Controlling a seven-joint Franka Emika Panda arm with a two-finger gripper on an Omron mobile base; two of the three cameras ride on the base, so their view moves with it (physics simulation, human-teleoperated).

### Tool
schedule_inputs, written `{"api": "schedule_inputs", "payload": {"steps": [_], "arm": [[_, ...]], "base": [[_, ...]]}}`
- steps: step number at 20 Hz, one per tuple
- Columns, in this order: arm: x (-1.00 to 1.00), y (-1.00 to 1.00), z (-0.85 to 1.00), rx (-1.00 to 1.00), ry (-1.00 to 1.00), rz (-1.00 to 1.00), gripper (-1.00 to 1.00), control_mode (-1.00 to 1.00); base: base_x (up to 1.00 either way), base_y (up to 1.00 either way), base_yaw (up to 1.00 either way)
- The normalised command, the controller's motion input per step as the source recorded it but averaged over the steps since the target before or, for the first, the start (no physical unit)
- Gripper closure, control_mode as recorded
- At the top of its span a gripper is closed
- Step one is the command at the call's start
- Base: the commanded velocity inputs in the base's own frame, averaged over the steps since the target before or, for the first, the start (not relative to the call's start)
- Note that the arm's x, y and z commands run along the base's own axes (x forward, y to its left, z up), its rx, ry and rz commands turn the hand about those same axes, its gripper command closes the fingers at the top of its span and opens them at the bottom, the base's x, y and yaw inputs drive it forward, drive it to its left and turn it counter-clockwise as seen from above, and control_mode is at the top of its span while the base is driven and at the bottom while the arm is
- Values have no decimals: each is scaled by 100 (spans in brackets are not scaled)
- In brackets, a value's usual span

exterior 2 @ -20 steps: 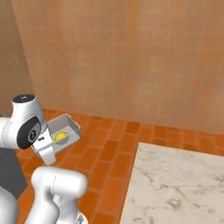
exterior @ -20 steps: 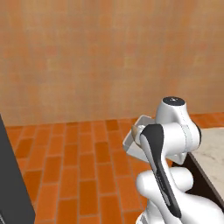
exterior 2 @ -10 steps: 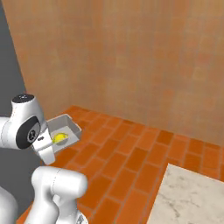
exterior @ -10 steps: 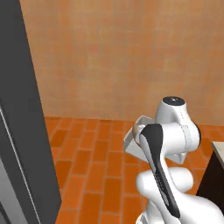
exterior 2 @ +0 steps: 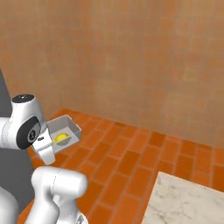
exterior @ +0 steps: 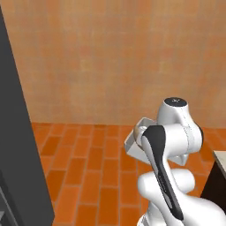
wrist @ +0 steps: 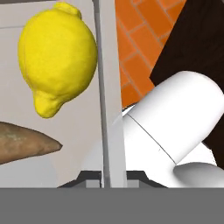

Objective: Take the meat container that has the fish and place it on the second highest rack of the freezer. Then take the vegetable container that has the lemon and sweet potato and place it on the highest rack of the freezer.

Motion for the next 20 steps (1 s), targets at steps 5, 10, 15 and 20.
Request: {"api": "schedule_inputs", "payload": {"steps": [5,10,15,20], "arm": [[0,0,0,0,0,0,100,100],[0,0,0,0,0,0,100,100],[0,0,0,0,0,0,100,100],[0,0,0,0,0,0,100,100]], "base": [[100,26,-1],[100,-42,-11],[48,-7,48],[-12,0,90]]}}
